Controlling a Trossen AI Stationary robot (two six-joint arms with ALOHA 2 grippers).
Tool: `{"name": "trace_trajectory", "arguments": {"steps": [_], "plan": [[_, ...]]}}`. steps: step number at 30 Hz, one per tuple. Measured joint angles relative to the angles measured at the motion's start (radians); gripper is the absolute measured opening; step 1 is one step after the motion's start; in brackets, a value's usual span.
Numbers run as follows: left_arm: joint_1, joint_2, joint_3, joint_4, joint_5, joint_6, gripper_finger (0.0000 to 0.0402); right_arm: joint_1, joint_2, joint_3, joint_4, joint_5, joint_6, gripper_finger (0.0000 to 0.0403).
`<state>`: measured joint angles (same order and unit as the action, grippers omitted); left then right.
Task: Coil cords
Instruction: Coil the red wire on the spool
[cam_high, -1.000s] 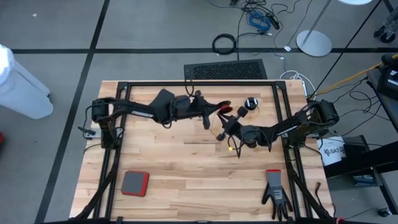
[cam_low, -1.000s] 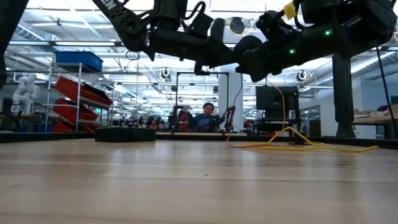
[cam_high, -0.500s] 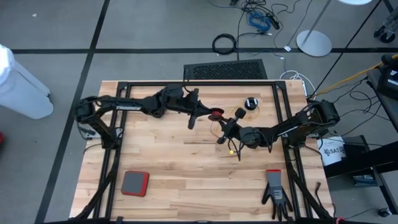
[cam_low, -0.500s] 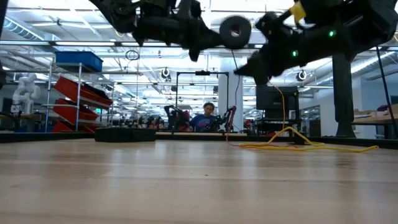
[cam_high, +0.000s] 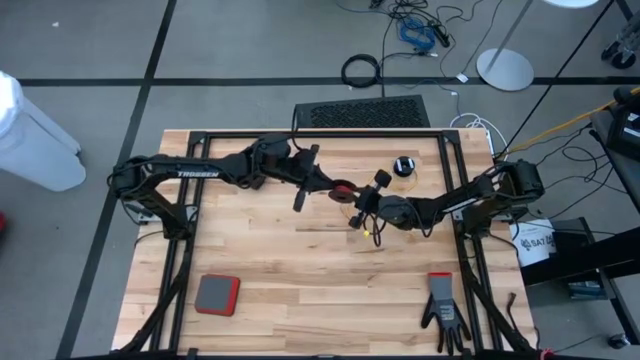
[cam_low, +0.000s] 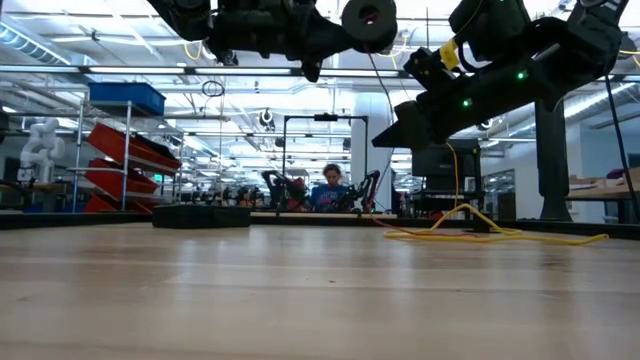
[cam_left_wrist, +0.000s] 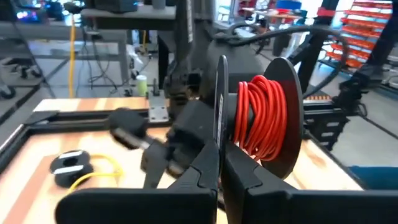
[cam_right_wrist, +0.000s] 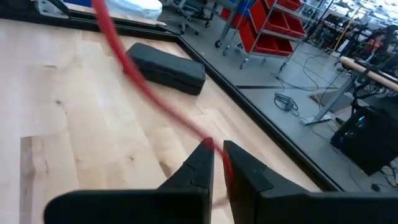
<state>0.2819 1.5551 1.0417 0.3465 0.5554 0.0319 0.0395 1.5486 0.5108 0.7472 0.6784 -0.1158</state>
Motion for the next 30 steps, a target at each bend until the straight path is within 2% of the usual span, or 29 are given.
{"name": "trace_trajectory", "arguments": {"steps": [7,16,20,30], "plan": [[-0.004,-0.004,0.0,-0.024,0.1,0.004,0.0004,0.002,0.0,0.001,-0.04,-0.011,0.0,0.0025],[0.004,-0.085,0.0,-0.307,0.124,0.168,0.0004,0.021,-0.001,0.001,-0.062,-0.125,-0.007,0.0025],[0.004,-0.125,0.0,-0.422,0.125,0.239,0.0004,0.023,-0.001,0.001,-0.062,-0.215,-0.017,0.0025],[0.004,-0.145,-0.001,-0.63,0.125,0.343,0.0004,0.023,-0.002,0.001,-0.064,-0.372,-0.015,0.0025]]}}
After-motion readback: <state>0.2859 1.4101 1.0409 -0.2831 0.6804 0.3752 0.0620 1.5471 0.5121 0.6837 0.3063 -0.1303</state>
